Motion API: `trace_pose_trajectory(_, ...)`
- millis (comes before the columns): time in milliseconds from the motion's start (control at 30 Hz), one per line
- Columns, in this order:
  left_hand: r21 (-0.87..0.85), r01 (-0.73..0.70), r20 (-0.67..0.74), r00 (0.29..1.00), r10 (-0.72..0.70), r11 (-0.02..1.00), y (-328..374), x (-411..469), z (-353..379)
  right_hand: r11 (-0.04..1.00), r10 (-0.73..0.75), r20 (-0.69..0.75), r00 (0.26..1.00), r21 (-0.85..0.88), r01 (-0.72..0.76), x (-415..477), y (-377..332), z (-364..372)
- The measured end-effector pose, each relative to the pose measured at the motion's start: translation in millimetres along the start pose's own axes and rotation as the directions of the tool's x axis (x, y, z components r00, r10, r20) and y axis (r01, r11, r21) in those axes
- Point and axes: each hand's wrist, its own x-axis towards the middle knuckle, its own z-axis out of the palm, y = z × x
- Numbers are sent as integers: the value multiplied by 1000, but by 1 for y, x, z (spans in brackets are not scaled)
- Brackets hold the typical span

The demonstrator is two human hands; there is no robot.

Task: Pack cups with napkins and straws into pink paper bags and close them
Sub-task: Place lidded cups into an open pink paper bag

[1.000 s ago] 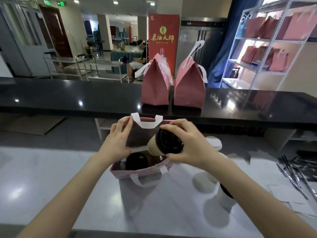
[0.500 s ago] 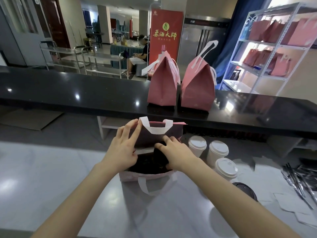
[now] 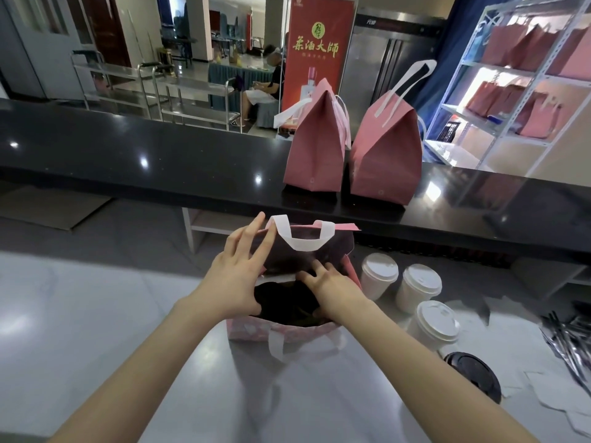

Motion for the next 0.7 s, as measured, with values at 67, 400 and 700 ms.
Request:
trace_pose_trajectory(67, 1, -2, 10, 1000, 2, 1000, -1, 5, 2, 1000, 0, 21, 1000, -15, 1, 5, 2, 2)
trace_pose_trajectory(400, -25, 9, 63, 998, -7, 1000, -18, 22, 10, 997, 56, 126, 990, 40, -62, 35, 10, 11)
trace_pose_trajectory(700, -93, 42, 92, 995, -34, 995, -30, 36, 11, 994, 63, 253, 965, 70, -83, 54, 18, 6)
